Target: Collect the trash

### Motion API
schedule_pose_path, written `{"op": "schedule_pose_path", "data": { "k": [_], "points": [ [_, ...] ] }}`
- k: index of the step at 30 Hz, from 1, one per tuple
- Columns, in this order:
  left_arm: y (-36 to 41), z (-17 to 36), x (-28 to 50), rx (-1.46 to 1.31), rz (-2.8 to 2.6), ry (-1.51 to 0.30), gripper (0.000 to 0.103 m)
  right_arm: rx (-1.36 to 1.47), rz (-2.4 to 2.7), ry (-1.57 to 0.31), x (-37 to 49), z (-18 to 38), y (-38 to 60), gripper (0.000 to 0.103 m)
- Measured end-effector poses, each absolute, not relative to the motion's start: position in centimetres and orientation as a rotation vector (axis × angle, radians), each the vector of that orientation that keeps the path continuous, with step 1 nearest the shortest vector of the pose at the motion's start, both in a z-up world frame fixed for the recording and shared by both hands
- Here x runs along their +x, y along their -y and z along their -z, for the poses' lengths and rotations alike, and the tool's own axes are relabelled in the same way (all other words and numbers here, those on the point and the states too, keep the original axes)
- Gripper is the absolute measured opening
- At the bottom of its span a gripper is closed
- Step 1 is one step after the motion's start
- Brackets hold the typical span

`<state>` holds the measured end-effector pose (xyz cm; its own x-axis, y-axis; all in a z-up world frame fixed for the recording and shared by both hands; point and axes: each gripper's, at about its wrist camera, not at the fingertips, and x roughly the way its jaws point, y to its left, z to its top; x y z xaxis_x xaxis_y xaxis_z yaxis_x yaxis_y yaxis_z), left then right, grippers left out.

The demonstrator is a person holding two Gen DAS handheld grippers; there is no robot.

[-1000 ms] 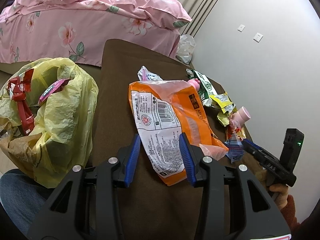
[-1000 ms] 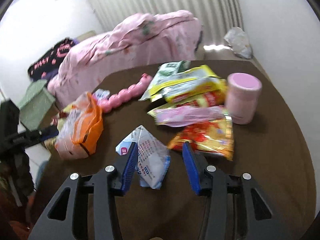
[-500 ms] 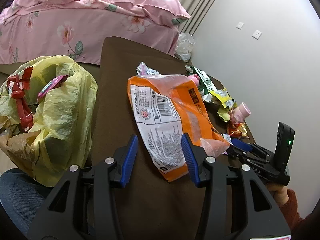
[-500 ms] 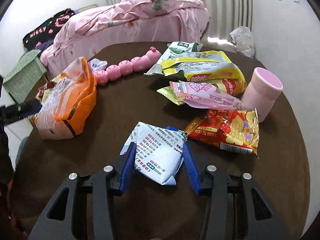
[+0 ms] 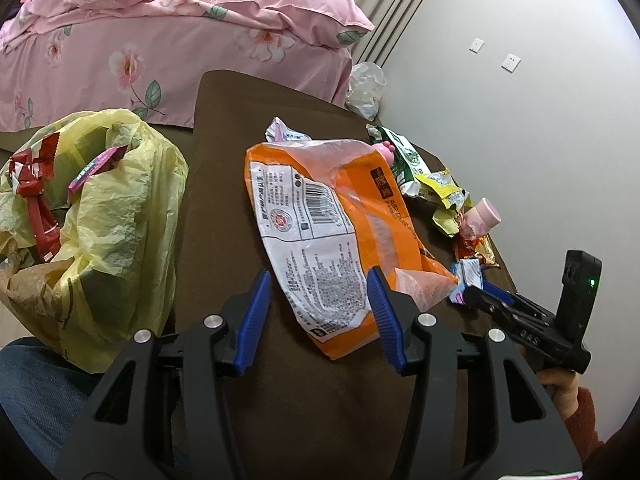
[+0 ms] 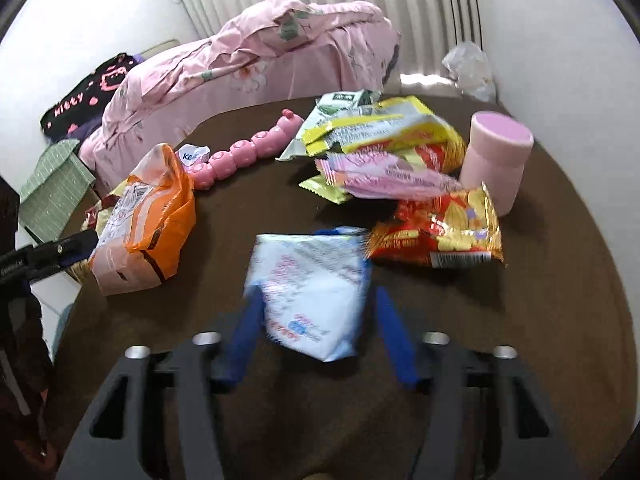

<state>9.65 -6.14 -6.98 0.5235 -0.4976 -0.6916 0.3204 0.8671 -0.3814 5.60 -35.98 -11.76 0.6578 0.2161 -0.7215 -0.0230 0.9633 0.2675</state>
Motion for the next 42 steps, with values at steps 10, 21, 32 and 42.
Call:
{"op": "schedule_pose_path", "data": {
  "k": [10, 21, 32, 42],
  "points": [
    [6.9, 7.1, 9.6, -0.181, 0.514, -0.922, 0.061, 0.151, -0.16, -0.742, 4.0, 8.7, 35.0, 0.038],
    [6.8, 7.9, 15.3, -0.233, 0.44, -0.972, 0.033, 0.115, -0.194, -0.726, 3.3, 7.9, 33.7, 0.037],
    [4.5, 1.2, 11.4, -0.216, 0.465, -0.747, 0.002, 0.054, -0.216, -0.623, 3.1, 2.8, 31.5, 0.038],
    [-1.5, -3.7, 8.7, -0.192, 0.37, -0.58, 0.002, -0.061, -0.336, -0.55, 4.2, -1.4, 24.5, 0.038]
  ]
}}
